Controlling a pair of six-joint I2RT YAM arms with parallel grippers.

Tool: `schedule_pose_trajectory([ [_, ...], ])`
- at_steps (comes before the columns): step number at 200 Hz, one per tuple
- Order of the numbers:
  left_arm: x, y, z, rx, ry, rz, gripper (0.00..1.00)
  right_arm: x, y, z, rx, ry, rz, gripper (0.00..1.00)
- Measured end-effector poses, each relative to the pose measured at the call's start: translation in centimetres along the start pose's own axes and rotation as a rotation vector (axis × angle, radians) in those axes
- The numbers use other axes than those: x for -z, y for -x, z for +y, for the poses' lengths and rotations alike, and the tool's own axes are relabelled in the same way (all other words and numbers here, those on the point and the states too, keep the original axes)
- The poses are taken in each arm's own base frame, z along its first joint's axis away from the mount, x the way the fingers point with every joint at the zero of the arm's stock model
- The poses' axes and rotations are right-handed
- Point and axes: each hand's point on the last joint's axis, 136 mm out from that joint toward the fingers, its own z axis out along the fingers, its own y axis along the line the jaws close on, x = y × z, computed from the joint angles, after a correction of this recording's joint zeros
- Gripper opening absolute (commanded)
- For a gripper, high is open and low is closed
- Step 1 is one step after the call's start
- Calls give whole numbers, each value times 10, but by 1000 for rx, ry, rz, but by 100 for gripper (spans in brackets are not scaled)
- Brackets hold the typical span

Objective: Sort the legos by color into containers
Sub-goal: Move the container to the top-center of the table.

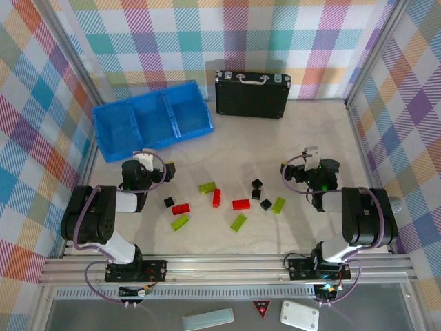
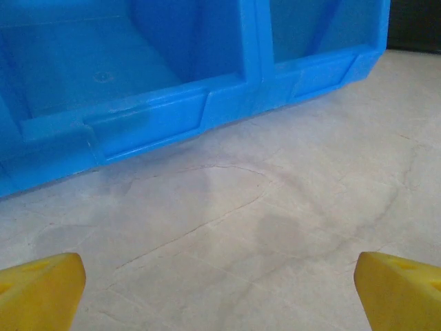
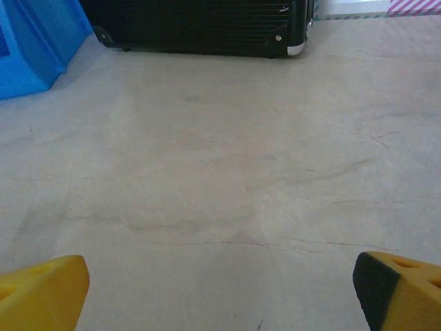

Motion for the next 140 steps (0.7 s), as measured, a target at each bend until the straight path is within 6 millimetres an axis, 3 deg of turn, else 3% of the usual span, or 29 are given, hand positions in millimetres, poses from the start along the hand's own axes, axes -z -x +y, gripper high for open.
schedule_pose_trajectory([
  [140,0,1,-2,-3,-13,-3,100,0,0,3,0,16,0,99],
])
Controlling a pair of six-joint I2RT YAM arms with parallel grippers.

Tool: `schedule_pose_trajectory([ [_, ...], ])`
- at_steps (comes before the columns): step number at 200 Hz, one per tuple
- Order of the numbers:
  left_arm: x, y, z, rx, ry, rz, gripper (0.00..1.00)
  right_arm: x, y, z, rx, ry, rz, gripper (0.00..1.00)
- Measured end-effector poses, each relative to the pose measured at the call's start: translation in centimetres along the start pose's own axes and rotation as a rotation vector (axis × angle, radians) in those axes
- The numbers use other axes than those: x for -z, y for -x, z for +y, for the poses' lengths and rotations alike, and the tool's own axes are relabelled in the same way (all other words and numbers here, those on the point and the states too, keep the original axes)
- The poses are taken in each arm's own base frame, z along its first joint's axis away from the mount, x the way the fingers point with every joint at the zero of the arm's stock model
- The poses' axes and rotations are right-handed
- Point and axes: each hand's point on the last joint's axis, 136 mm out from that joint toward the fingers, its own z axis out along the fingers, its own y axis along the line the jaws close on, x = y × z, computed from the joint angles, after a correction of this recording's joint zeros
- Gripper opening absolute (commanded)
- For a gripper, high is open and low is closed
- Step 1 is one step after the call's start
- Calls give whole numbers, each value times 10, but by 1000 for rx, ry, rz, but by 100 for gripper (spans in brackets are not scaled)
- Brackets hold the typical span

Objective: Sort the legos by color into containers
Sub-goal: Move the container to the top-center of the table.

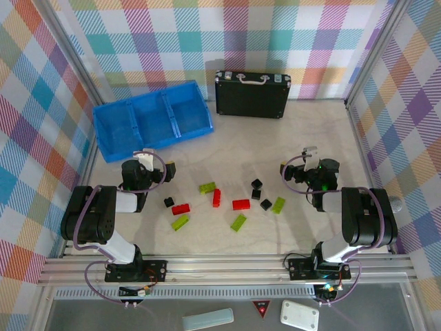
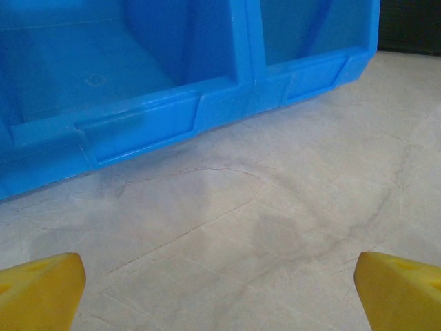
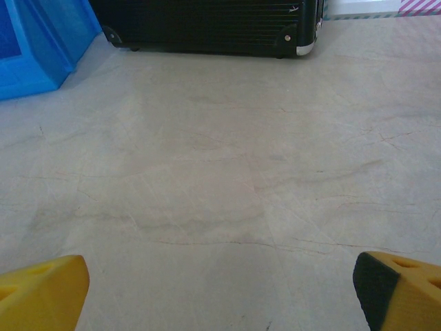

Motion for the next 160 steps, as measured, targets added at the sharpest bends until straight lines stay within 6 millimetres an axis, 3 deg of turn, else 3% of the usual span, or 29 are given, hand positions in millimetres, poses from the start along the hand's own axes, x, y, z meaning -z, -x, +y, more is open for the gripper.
schedule_pose_trajectory([
  [160,3,2,6,6,42,1,100,0,0,-3,-5,-16,8,99],
])
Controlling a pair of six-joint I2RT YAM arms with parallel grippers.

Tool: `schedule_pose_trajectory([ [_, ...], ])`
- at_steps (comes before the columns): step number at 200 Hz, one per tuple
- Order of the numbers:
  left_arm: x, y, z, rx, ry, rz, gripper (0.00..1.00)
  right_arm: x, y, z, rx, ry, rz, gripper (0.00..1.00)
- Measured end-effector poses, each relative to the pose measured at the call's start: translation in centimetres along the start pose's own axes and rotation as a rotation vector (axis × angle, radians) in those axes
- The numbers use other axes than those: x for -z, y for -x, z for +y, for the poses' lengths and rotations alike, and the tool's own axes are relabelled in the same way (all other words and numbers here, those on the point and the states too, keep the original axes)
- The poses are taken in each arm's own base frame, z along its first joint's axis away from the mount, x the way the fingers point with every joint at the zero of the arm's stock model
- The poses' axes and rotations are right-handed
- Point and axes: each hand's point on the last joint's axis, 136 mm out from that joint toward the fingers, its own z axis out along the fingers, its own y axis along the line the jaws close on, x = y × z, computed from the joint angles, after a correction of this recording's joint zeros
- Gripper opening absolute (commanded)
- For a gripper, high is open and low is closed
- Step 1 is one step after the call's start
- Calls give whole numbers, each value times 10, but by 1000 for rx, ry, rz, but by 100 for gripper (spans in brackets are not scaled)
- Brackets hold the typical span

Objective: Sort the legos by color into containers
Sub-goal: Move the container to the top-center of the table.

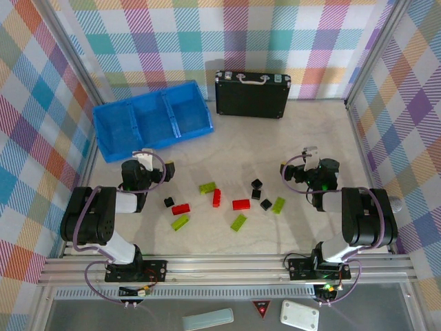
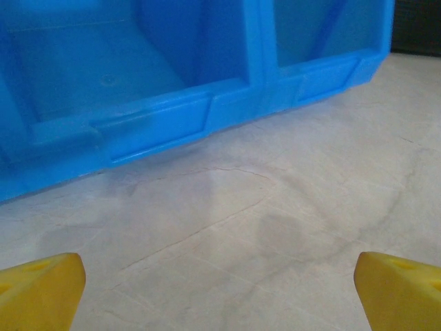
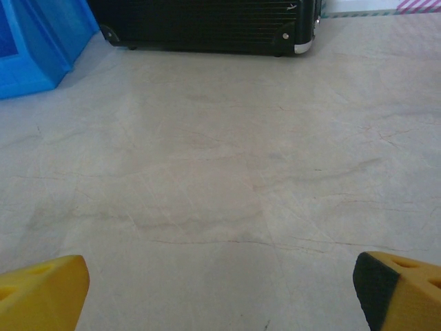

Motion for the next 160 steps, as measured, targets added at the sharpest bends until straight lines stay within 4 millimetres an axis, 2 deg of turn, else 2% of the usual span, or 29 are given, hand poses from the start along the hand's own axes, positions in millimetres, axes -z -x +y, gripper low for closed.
schedule_pose_trajectory([
  [16,6,7,3,3,29,-2,100,2,4,-1,-4,-13,7,99],
  [51,11,23,10,25,98,15,100,4,28,-2,-4,-21,1,99],
  [80,15,37,18,64,172,56,100,7,33,-3,-21,-34,33,99],
  [115,21,76,28,141,266,85,98,16,36,-2,-67,-54,85,100],
  [140,22,107,33,186,314,120,93,20,54,-2,-95,-62,91,98],
  [160,18,119,36,212,339,174,91,25,68,0,-110,-64,83,97],
])
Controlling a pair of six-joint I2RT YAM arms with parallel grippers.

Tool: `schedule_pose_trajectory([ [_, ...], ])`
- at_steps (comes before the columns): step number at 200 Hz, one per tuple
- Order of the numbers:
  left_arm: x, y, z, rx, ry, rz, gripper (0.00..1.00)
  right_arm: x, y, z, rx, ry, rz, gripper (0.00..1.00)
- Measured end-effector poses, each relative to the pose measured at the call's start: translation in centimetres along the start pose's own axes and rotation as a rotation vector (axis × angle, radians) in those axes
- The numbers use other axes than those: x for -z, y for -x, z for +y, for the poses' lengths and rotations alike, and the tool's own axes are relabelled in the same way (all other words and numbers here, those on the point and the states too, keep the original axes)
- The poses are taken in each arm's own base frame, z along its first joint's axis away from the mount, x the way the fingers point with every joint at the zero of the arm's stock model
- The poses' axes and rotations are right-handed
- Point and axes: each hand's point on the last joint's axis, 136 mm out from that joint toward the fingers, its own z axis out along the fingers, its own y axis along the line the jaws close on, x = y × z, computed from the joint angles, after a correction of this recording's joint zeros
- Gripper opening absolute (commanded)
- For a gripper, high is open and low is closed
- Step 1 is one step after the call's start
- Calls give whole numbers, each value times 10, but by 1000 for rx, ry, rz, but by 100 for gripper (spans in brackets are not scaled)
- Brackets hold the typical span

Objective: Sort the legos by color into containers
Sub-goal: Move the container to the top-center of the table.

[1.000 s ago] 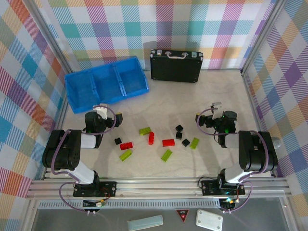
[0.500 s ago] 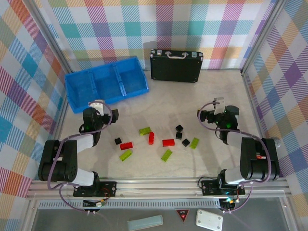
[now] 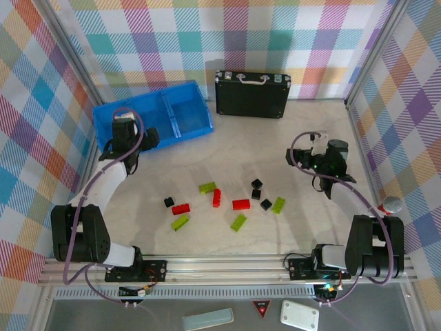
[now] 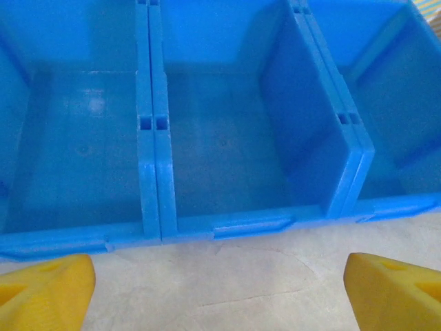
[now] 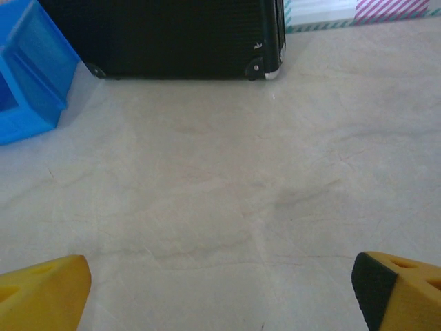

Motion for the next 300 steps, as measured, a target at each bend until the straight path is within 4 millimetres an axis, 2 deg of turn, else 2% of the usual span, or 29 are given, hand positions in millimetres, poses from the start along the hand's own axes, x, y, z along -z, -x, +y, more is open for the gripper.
schedule_pose_trajectory([
  [37,-12,-3,10,34,60,128,88,8,7,4,-16,4,12,96],
  [64,-38,0,22,62,109,202,87,14,10,7,-19,6,24,96],
  [96,-71,0,33,66,159,259,81,27,17,12,-9,7,6,97],
  [143,-114,-3,43,44,182,315,64,37,20,15,5,0,9,97],
  [174,-133,-5,53,30,196,335,51,38,18,15,11,-7,21,97],
  [203,-138,-9,55,11,194,348,44,40,16,14,15,-14,28,97],
  [300,-136,-11,52,-21,165,349,16,44,18,14,22,-21,22,96],
])
